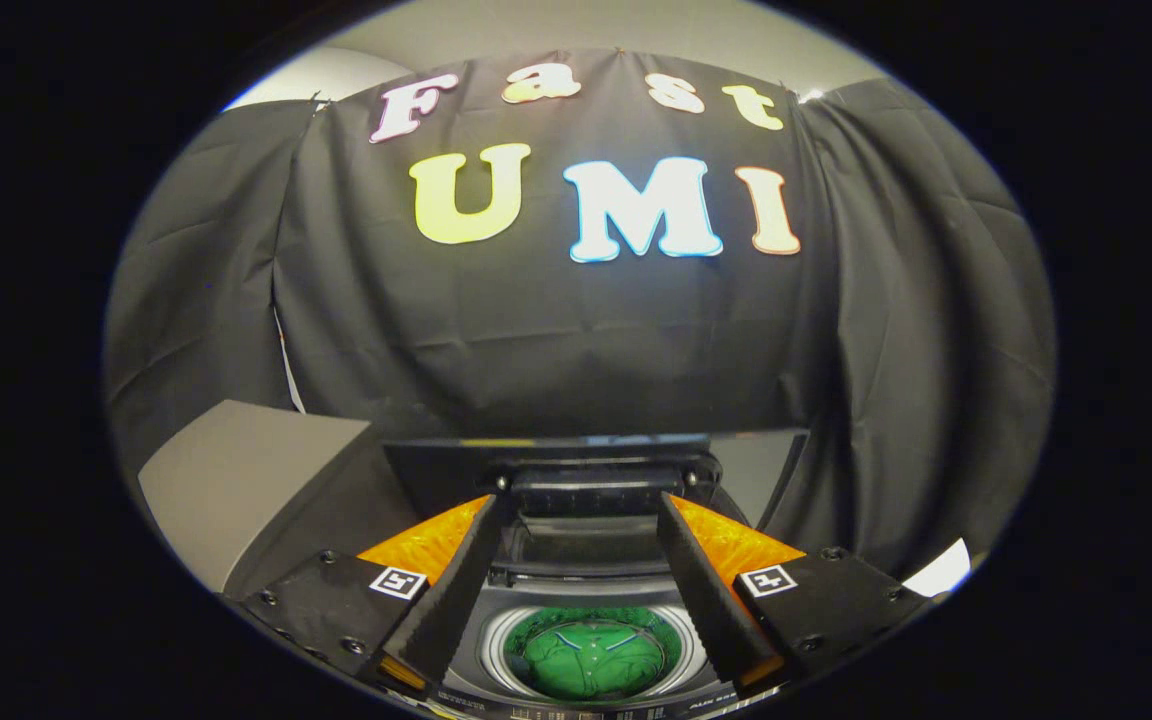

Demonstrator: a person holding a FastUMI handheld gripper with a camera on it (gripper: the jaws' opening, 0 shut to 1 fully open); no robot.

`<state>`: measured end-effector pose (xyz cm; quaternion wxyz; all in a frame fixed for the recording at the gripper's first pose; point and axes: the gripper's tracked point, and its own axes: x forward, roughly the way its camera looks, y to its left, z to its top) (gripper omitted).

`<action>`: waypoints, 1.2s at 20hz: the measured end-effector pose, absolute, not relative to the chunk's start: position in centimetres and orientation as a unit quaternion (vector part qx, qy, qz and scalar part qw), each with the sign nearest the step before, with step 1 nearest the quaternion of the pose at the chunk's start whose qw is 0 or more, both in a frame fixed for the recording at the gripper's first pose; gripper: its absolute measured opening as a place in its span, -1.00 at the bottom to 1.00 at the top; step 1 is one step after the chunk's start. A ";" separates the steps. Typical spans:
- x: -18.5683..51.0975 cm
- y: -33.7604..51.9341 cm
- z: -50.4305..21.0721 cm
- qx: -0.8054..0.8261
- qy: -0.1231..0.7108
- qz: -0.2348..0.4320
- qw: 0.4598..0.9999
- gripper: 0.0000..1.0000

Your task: Put the clothes into the washing machine and then close the washing machine lid.

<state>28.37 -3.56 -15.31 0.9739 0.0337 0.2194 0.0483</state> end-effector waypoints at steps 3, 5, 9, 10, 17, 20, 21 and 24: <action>30.6 -3.7 -13.6 0.024 0.195 0.049 0.979 0.95; 32.1 -3.5 -13.1 0.024 0.189 0.052 0.980 0.96; 35.0 -3.0 -12.3 0.021 0.175 0.056 0.983 0.95; 35.6 -2.8 -12.4 0.020 0.175 0.057 0.983 0.95; 39.8 -2.0 -15.1 0.015 0.186 0.056 0.981 0.95; 41.3 -1.8 -16.4 0.010 0.195 0.052 0.979 0.95; 41.6 -1.7 -16.7 0.010 0.197 0.052 0.979 0.95; 42.4 -1.6 -17.8 0.003 0.205 0.052 0.977 0.96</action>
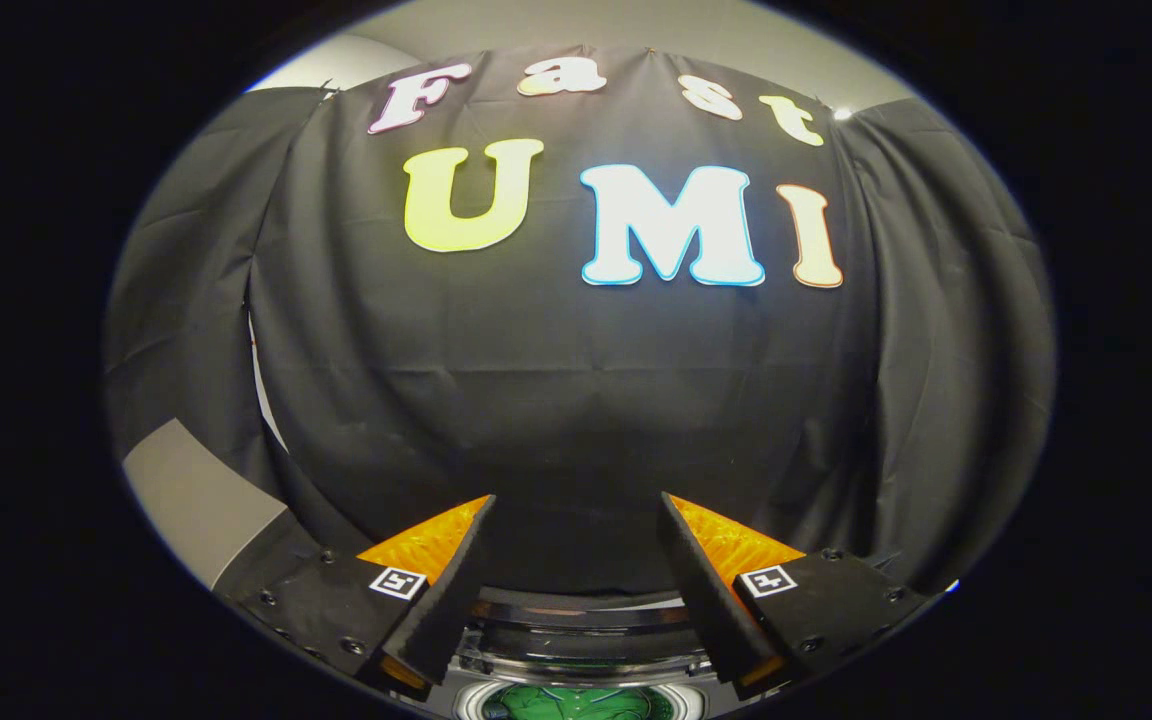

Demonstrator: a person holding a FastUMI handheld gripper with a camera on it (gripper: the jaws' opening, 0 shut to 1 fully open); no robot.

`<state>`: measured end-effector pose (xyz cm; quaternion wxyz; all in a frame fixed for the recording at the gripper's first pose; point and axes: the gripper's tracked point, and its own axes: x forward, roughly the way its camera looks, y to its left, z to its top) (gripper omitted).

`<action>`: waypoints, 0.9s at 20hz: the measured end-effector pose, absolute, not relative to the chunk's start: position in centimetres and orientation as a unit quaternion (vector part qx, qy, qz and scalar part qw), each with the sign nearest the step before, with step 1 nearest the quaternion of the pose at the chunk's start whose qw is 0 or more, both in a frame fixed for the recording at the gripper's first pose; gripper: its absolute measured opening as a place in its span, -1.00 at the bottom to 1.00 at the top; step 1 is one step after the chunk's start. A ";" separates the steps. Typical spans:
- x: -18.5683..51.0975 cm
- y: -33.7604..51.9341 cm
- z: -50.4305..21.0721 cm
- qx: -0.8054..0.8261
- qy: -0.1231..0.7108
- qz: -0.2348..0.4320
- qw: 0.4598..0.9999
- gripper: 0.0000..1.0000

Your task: Put the clothes into the washing machine and then close the washing machine lid.

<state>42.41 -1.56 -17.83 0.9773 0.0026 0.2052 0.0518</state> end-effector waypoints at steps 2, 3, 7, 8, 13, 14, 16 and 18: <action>42.6 -1.7 -18.7 0.000 0.212 0.050 0.976 0.96; 42.6 -1.7 -19.0 0.001 0.216 0.051 0.975 0.96; 42.6 -2.1 -20.1 0.013 0.228 0.049 0.972 0.96; 42.5 -2.1 -20.2 0.020 0.233 0.050 0.971 0.95; 41.5 -2.2 -20.1 0.024 0.241 0.055 0.969 0.97; 41.1 -2.2 -20.0 0.025 0.244 0.057 0.968 0.97; 40.2 -2.3 -19.8 0.024 0.244 0.061 0.968 0.97; 39.3 -2.4 -19.6 0.023 0.241 0.063 0.968 0.97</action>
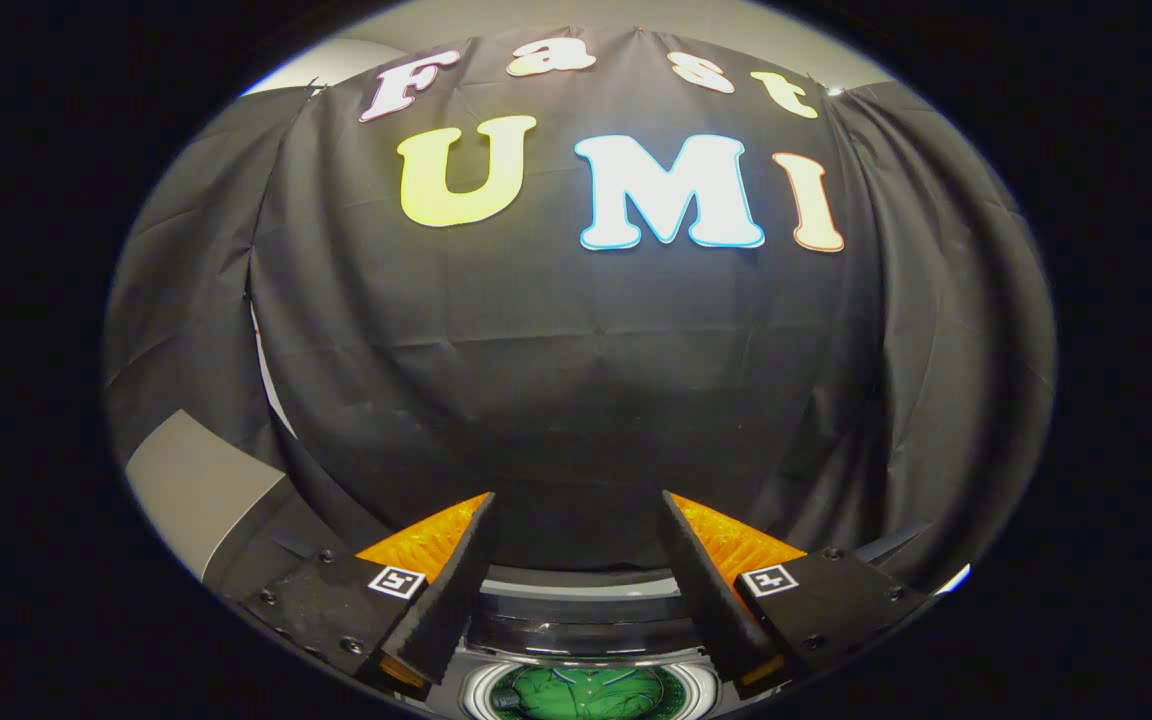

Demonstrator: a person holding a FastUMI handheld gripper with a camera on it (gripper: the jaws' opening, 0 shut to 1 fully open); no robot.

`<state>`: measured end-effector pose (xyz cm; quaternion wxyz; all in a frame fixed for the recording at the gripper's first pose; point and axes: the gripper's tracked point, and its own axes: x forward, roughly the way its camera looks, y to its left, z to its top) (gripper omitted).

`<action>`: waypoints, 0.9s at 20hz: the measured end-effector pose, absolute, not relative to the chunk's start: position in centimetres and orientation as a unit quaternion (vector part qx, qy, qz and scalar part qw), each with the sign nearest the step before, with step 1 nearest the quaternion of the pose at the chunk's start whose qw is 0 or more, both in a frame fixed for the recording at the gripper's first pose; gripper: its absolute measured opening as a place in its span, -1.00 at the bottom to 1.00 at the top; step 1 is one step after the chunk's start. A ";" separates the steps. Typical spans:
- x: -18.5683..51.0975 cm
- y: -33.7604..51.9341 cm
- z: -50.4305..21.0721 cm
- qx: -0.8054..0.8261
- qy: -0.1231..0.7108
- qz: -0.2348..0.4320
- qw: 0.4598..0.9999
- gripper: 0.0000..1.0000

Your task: Put the clothes into the washing machine and then close the washing machine lid.

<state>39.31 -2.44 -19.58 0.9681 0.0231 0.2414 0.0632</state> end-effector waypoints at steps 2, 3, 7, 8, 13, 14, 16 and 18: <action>38.2 -2.5 -19.6 0.022 0.240 0.065 0.968 0.97; 37.7 -2.5 -19.5 0.021 0.240 0.065 0.968 0.98; 35.6 -2.7 -19.4 0.020 0.236 0.066 0.969 0.97; 35.1 -2.8 -19.4 0.019 0.236 0.066 0.969 0.97; 32.9 -2.9 -19.7 0.018 0.238 0.069 0.969 0.97; 32.6 -2.9 -19.8 0.018 0.238 0.070 0.969 0.97; 31.9 -2.9 -19.9 0.019 0.239 0.071 0.968 0.97; 31.0 -3.0 -20.0 0.020 0.240 0.070 0.968 0.97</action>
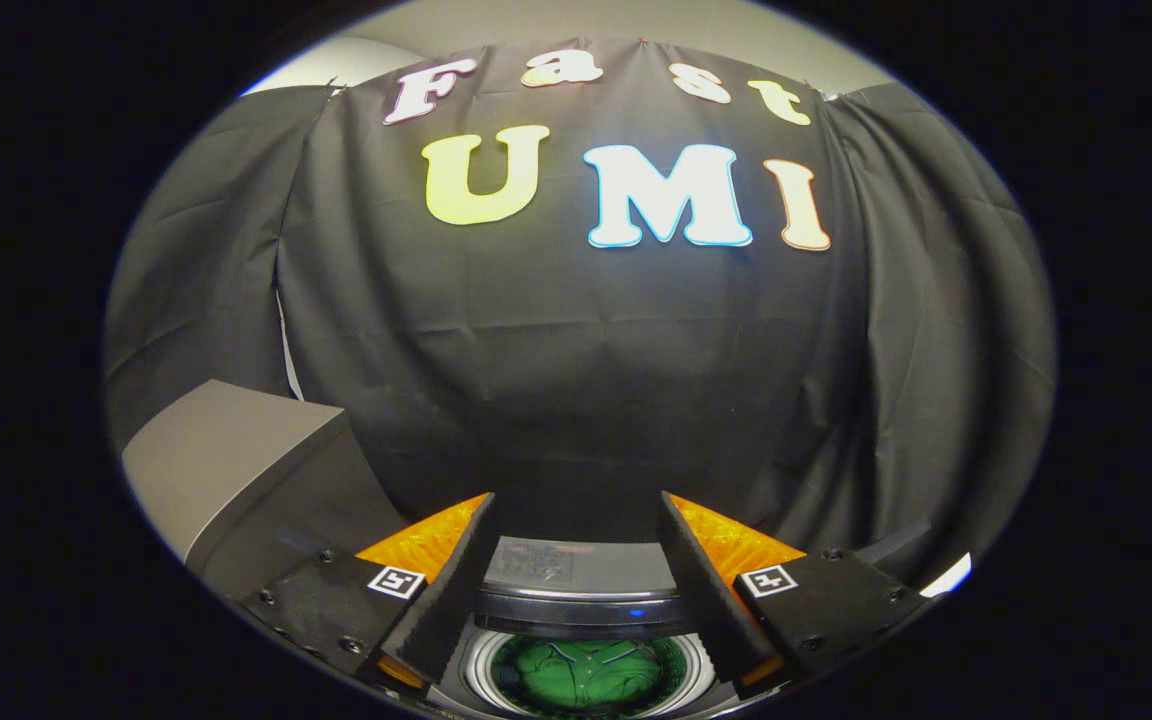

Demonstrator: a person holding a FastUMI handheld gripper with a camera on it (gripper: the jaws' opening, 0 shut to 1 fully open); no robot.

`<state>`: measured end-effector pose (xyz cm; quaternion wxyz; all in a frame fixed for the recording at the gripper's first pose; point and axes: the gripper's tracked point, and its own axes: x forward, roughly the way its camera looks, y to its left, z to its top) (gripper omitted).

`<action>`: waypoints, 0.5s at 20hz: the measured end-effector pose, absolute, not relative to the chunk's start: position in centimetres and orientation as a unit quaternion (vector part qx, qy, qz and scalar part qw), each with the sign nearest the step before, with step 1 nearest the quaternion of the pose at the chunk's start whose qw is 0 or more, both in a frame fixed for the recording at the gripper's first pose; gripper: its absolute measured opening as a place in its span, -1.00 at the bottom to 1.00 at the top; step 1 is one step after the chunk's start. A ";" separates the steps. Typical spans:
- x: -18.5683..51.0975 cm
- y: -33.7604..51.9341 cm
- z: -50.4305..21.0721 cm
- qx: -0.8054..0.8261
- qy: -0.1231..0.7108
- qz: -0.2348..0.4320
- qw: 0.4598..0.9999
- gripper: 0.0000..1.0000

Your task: Put the clothes into the washing machine and then close the washing machine lid.

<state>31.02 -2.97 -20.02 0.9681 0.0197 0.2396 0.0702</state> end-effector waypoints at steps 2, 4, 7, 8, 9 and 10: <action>30.2 -2.9 -20.3 0.021 0.240 0.070 0.968 0.97; 29.3 -3.0 -20.6 0.020 0.243 0.070 0.967 0.97; 28.0 -3.2 -21.2 0.023 0.249 0.070 0.966 0.97; 27.5 -3.2 -21.4 0.023 0.252 0.071 0.965 0.97; 27.1 -3.1 -21.7 0.023 0.255 0.072 0.964 0.97; 26.6 -3.1 -22.0 0.023 0.259 0.075 0.963 0.97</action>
